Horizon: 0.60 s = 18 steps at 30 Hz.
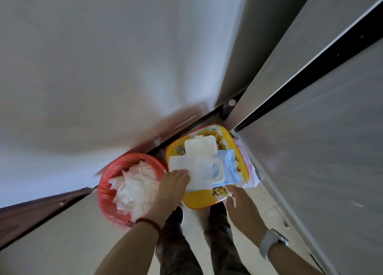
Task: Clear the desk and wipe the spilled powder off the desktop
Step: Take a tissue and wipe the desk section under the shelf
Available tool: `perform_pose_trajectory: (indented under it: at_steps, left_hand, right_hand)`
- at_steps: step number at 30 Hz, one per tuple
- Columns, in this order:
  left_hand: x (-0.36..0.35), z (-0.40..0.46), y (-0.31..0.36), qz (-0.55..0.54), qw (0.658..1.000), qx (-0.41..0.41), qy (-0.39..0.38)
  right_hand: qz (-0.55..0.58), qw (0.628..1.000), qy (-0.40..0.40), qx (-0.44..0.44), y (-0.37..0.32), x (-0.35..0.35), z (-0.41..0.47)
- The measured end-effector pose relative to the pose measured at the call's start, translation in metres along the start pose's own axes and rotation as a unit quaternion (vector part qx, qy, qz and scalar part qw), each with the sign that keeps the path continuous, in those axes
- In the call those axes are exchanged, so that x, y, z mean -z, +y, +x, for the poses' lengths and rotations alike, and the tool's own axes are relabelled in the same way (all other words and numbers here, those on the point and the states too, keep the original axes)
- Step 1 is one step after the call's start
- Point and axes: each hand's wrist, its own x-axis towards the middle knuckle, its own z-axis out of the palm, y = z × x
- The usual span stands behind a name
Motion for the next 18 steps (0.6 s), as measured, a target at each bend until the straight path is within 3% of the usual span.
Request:
perform_pose_trajectory:
  at_steps: [3, 6, 9, 10, 12, 14, 15, 18]
  left_hand:
    - [0.024, -0.005, -0.004, -0.108, 0.992, 0.050, 0.034]
    - [0.036, -0.007, -0.004, -0.113, 0.986, 0.122, -0.025]
    - [0.023, 0.002, -0.004, -0.190, 0.957, 0.219, -0.028]
    - [0.013, 0.007, -0.003, -0.252, 0.928, 0.274, -0.027]
    - [-0.005, 0.017, -0.001, -0.406, 0.832, 0.379, -0.008]
    - [-0.018, 0.023, 0.002, -0.473, 0.759, 0.446, 0.036]
    - [-0.021, 0.024, 0.005, -0.457, 0.757, 0.464, 0.061]
    - [-0.009, 0.019, 0.013, -0.363, 0.799, 0.460, 0.137]
  right_hand:
    - [0.000, 1.000, -0.004, 0.008, -0.014, 0.013, -0.007]
    - [-0.014, 1.000, -0.006, 0.025, -0.025, 0.022, -0.009]
    - [-0.057, 0.997, -0.016, 0.055, -0.025, 0.018, 0.001]
    - [-0.079, 0.994, -0.025, 0.069, -0.022, 0.013, 0.006]
    - [-0.117, 0.988, -0.056, 0.087, -0.015, 0.002, 0.015]
    - [-0.132, 0.984, -0.089, 0.076, -0.008, -0.009, 0.020]
    - [-0.128, 0.985, -0.099, 0.067, -0.005, -0.013, 0.021]
    - [-0.090, 0.990, -0.089, 0.061, -0.001, -0.018, 0.013]
